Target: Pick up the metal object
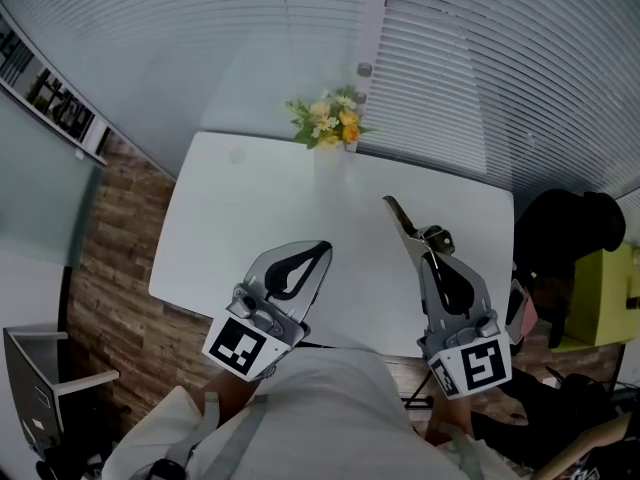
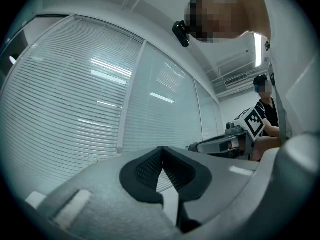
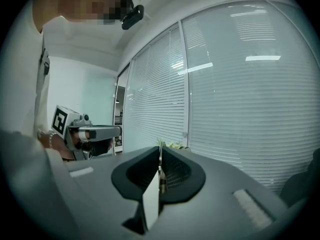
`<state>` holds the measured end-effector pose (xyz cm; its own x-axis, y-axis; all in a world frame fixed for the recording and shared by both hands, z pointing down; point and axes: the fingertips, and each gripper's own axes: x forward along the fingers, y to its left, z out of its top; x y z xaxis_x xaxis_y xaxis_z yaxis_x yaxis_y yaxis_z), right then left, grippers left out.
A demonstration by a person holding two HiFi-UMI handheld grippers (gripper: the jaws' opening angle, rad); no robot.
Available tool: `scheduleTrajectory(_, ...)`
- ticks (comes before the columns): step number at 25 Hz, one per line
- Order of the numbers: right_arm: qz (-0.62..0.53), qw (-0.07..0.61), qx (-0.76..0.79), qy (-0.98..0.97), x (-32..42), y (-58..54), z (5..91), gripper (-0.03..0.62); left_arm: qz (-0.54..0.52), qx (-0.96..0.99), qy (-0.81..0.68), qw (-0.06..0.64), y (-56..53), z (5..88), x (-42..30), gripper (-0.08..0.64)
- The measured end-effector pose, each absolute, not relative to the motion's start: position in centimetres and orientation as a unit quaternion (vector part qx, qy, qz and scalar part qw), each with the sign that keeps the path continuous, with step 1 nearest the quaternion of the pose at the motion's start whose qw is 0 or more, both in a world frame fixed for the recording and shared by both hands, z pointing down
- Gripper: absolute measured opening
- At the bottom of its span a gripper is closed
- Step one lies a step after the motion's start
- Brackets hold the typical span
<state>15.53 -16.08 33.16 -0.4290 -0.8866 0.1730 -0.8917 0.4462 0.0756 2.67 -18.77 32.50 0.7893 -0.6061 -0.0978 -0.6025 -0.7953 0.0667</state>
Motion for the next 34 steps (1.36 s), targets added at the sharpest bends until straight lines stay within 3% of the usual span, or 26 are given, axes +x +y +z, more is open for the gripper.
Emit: scheduleTrajectory(34,0.002,0.091,0.529,-0.844,15.1,-15.2,31.8,0.02,-0.057,0.947,-0.316,0.01,-18.3,32.1,2.3,0.002)
